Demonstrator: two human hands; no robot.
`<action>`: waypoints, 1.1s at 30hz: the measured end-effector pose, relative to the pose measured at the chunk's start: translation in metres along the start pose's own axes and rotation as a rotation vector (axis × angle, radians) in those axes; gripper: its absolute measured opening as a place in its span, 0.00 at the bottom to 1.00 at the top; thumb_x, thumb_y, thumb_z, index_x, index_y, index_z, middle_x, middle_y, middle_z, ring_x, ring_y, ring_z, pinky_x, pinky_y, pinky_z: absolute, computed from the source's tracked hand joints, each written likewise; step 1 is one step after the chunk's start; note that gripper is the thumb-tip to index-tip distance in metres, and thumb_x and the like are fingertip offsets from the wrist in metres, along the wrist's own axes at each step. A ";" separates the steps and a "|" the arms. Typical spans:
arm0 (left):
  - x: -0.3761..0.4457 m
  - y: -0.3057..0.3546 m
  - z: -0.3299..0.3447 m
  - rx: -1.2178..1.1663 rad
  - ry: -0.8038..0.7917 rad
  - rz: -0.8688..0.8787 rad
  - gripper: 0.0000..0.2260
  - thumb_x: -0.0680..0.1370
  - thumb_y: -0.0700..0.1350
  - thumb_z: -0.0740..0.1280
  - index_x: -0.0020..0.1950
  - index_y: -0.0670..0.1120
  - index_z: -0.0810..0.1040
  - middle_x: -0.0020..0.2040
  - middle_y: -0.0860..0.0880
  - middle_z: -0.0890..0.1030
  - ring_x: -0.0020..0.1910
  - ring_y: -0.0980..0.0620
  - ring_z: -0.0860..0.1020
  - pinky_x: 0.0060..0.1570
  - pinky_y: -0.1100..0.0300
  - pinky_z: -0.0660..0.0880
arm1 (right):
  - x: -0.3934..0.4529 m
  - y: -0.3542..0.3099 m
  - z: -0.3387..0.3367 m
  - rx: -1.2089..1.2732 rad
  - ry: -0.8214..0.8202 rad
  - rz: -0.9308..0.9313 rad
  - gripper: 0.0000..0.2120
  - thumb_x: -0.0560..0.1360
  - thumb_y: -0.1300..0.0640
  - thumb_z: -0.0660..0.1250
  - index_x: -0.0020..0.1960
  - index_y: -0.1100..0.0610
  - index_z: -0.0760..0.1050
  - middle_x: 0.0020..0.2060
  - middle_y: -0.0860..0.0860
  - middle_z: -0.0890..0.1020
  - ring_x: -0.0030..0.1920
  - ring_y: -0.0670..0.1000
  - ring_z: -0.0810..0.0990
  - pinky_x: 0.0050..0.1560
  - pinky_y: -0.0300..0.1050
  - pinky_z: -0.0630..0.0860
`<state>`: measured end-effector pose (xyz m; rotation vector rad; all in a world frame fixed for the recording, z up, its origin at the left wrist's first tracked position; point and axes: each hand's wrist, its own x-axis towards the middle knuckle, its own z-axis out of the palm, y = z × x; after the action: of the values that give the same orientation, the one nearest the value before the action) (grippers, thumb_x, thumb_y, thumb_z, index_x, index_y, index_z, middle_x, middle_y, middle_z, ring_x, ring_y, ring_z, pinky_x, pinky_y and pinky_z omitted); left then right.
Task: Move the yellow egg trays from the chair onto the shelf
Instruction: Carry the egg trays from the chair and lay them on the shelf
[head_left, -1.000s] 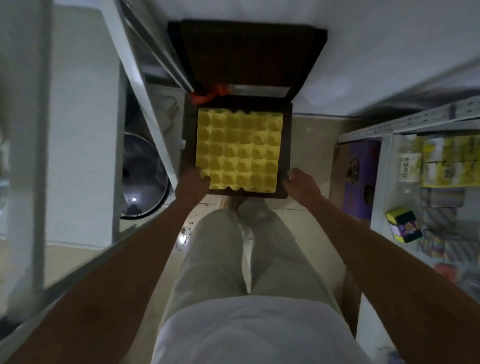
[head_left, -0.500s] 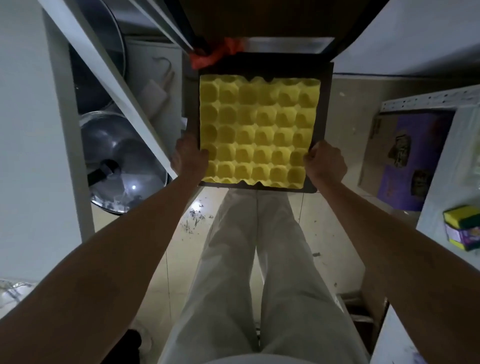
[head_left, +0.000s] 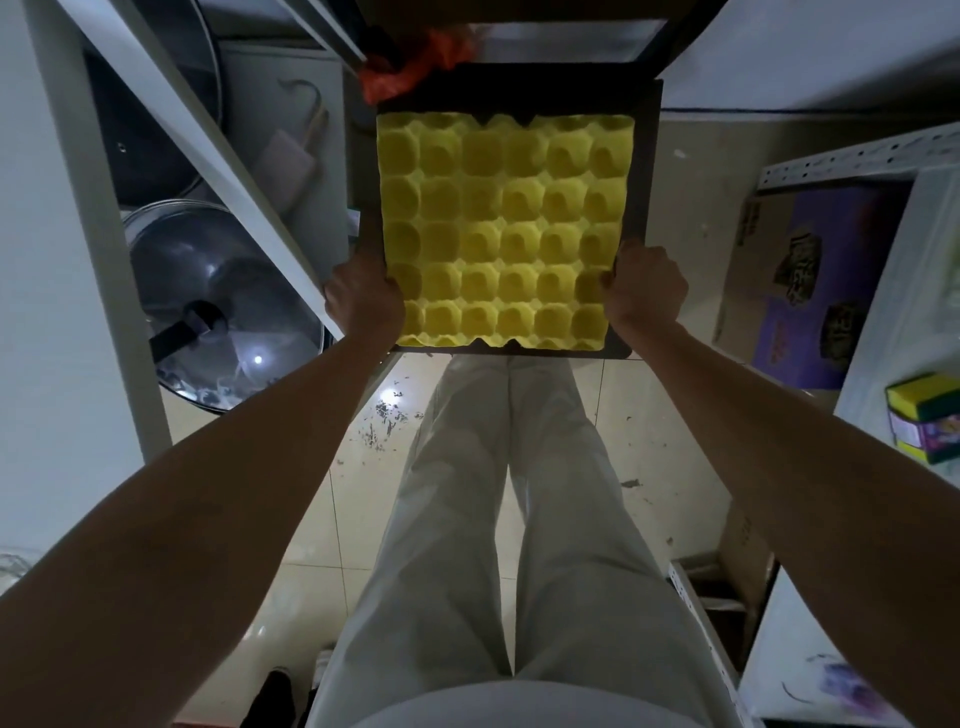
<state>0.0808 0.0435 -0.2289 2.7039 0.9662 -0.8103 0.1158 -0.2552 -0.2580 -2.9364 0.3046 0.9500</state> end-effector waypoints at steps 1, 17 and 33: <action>-0.002 0.000 -0.002 0.000 0.009 0.011 0.14 0.81 0.38 0.61 0.60 0.46 0.82 0.51 0.40 0.85 0.52 0.35 0.84 0.51 0.41 0.83 | 0.000 0.000 -0.001 0.005 -0.005 0.004 0.10 0.81 0.54 0.66 0.59 0.58 0.77 0.51 0.58 0.82 0.51 0.63 0.83 0.41 0.50 0.70; -0.057 0.010 -0.063 -0.046 0.086 0.199 0.07 0.77 0.44 0.60 0.49 0.46 0.77 0.43 0.41 0.83 0.44 0.35 0.82 0.37 0.51 0.73 | -0.052 0.051 -0.069 0.370 0.026 -0.001 0.08 0.78 0.50 0.68 0.49 0.53 0.73 0.40 0.52 0.80 0.45 0.59 0.82 0.40 0.49 0.77; -0.259 0.141 -0.168 -0.146 0.083 1.107 0.09 0.80 0.51 0.66 0.49 0.47 0.80 0.37 0.46 0.83 0.37 0.42 0.82 0.38 0.49 0.78 | -0.376 0.228 -0.130 0.963 0.461 0.517 0.11 0.76 0.50 0.67 0.38 0.54 0.73 0.31 0.49 0.79 0.33 0.48 0.77 0.35 0.39 0.71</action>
<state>0.0761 -0.1529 0.0477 2.5478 -0.4846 -0.3527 -0.1529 -0.4266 0.0727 -2.1195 1.1797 0.0219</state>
